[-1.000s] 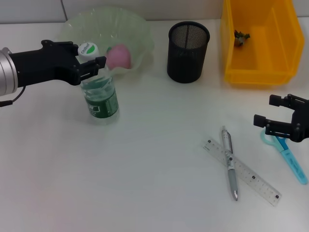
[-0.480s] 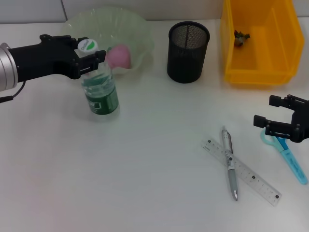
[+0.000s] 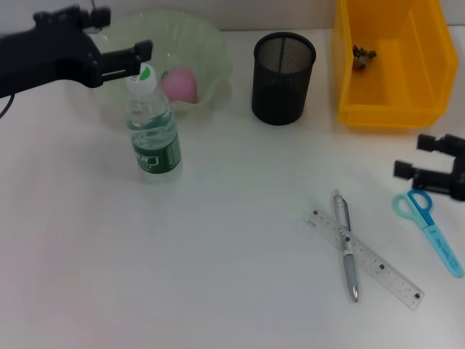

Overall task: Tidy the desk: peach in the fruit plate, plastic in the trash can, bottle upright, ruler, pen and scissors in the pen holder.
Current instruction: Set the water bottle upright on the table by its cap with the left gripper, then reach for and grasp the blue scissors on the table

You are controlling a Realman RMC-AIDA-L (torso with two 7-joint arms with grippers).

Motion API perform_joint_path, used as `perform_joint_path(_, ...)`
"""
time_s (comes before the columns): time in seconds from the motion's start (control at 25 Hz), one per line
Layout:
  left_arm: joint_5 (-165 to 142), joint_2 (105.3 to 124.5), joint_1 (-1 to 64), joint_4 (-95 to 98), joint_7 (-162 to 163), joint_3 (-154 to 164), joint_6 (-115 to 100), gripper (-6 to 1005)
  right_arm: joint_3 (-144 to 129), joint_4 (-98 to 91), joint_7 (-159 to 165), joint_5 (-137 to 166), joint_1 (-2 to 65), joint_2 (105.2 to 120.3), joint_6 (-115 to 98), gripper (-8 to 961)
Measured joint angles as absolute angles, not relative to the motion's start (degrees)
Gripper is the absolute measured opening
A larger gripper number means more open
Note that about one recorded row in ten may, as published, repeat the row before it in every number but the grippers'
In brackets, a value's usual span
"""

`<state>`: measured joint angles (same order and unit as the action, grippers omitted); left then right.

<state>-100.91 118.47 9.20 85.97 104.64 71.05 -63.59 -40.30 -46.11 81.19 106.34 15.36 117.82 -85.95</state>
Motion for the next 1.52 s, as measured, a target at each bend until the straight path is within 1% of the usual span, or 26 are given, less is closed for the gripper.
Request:
perform_joint_path(0.04,-98.30,118.48,8.22,86.49,102.10,71.42,-65.24,797,-40.29,-47.79,83.18,106.34,15.10,117.72,-86.28,835)
perform_joint_path(0.12,-93.35,118.54,7.24,85.54,96.15,72.83,-69.11,802,-40.29,-53.46,89.85,106.61,14.41,117.47,-87.82,835)
perform_joint_path(0.16,-88.24,118.62,7.10,81.15,88.76,75.70,-73.67,805,-40.27,-59.40,97.24,108.36,14.25,117.03,-89.31,835)
perform_joint_path(0.2,-88.24,118.62,7.10,81.15,88.76,75.70,-73.67,807,-40.27,-59.40,97.24,108.36,14.25,117.03,-89.31,835)
perform_joint_path(0.24,-86.16,118.64,7.26,78.34,85.18,77.00,-75.36,810,-40.22,-66.54,106.09,112.05,14.56,116.60,-91.56,834)
perform_joint_path(0.28,-83.62,118.64,7.85,74.44,80.95,78.43,-76.73,810,-40.22,-66.54,106.09,112.05,14.56,116.60,-91.56,834)
perform_joint_path(0.32,-83.62,118.64,7.85,74.44,80.95,78.43,-76.73,810,-40.17,-71.06,111.82,114.88,15.00,116.44,-93.24,834)
perform_joint_path(0.36,-80.29,118.66,9.05,68.07,74.90,79.91,-78.31,810,-40.36,-78.30,121.85,120.24,16.25,116.21,-96.70,834)
perform_joint_path(0.4,-80.29,118.66,9.05,68.07,74.90,79.91,-78.31,809,-40.36,-78.30,121.85,120.24,16.25,116.21,-96.70,834)
perform_joint_path(0.44,-76.01,118.70,11.98,56.95,66.62,80.90,-80.46,809,-40.77,-84.68,132.11,127.14,18.29,115.90,-100.97,834)
perform_joint_path(0.48,-76.01,118.70,11.98,56.95,66.62,80.90,-80.46,809,-40.77,-84.68,132.11,127.14,18.29,115.90,-100.97,834)
perform_joint_path(0.52,-76.01,118.70,11.98,56.95,66.62,80.90,-80.46,809,-40.87,-87.56,137.54,131.74,19.87,115.85,-103.92,833)
perform_joint_path(0.56,-76.01,118.70,11.98,56.95,66.62,80.90,-80.46,809,-40.95,-90.68,144.20,138.12,22.18,116.54,-108.14,833)
perform_joint_path(0.6,-76.01,118.70,11.98,56.95,66.62,80.90,-80.46,809,-40.95,-90.68,144.20,138.12,22.18,116.54,-108.14,833)
perform_joint_path(0.64,-71.06,118.54,21.28,31.21,52.99,79.78,-85.60,808,-41.01,-91.88,146.35,141.01,23.28,117.34,-109.74,833)
perform_joint_path(0.68,-71.06,118.54,21.28,31.21,52.99,79.78,-85.60,808,-41.31,-92.66,147.72,143.70,24.12,118.29,-111.27,833)
perform_joint_path(0.76,-71.18,118.50,23.05,27.03,51.30,79.42,-85.60,808,-47.91,-92.21,150.99,149.29,24.41,119.65,-110.11,832)
perform_joint_path(1.04,-71.24,118.47,23.06,26.85,50.23,79.27,-85.26,807,-65.04,-87.89,159.37,153.55,22.13,119.46,-101.41,831)
perform_joint_path(1.52,-71.08,118.49,22.91,26.71,48.98,79.67,-85.01,805,-71.84,-81.18,161.87,157.56,24.18,119.31,-95.37,814)
